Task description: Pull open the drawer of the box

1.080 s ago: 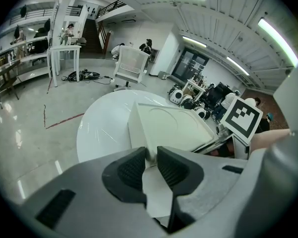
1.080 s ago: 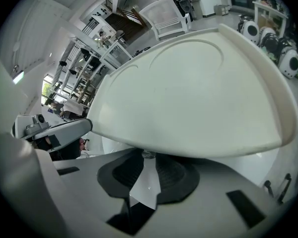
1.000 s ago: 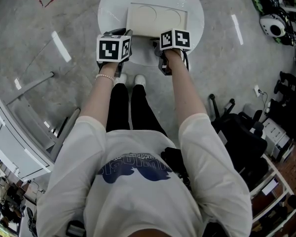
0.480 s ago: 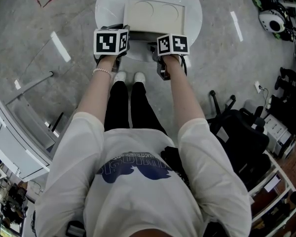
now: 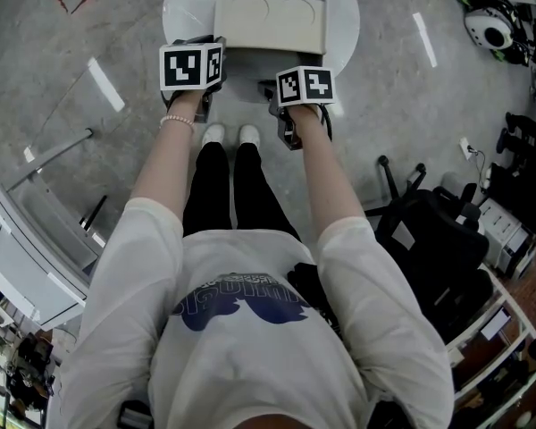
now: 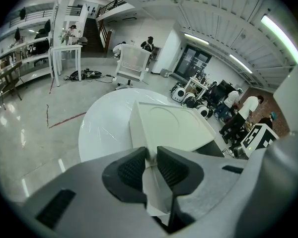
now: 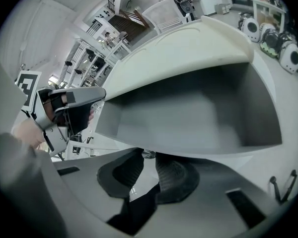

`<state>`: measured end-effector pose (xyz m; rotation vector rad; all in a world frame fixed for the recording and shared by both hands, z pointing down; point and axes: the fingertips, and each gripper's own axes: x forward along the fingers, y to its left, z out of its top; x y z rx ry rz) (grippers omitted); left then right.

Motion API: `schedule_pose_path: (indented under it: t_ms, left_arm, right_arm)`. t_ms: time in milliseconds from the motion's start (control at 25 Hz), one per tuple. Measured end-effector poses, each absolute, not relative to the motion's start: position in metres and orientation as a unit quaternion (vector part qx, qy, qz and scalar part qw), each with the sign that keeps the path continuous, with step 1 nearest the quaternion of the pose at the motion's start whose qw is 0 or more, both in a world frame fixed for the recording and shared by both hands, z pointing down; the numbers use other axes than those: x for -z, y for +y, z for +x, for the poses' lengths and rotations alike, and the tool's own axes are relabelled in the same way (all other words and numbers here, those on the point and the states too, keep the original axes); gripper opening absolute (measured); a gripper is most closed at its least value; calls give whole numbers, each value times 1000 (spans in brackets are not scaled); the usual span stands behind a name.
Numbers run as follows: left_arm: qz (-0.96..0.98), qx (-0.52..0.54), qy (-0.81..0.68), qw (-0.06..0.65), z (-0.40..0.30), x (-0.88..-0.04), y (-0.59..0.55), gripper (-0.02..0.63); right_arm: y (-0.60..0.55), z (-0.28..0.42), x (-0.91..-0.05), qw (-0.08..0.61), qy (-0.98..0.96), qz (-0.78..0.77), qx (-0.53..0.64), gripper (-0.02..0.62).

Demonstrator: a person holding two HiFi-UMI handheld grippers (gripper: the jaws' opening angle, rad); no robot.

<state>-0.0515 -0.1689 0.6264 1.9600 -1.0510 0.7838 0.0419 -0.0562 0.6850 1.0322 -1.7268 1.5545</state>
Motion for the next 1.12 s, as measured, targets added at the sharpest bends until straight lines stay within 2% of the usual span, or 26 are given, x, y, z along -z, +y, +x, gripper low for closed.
schedule_pose_path:
  t_ms: [480,560,640,800,960,1040,1120]
  left_arm:
    - [769,-309,-413,376,-49,-625,-168,83]
    - [770,-312,-411,375,-50,-625,-168,83]
    - [772,-315,-407,372,-49,-624,-169,83]
    - [774,-321,-402,370,-52,-617,-167,95]
    - [779,-281,-441,347,-77,-572,-158,97]
    - [792,-245,-460,316,-86,-531,-153,97]
    - [810,-200,-478,273,-92,-481,-148,97]
  right_arm:
    - [-46,44,-687,277,-651,399,-584,77]
    - [-44,45,-685,259,-645,408,-592,104]
    - [-39,48,-678,232,-639,411,-607,160]
    - [-18,74,-640,186,-638,421,-617,179]
    - [-18,122,-570,119,-648,482,-578,178]
    - [-36,143,-517,49,-668,514,-536,166]
    - [-58,156,-455,-28,-700,534,-472,117]
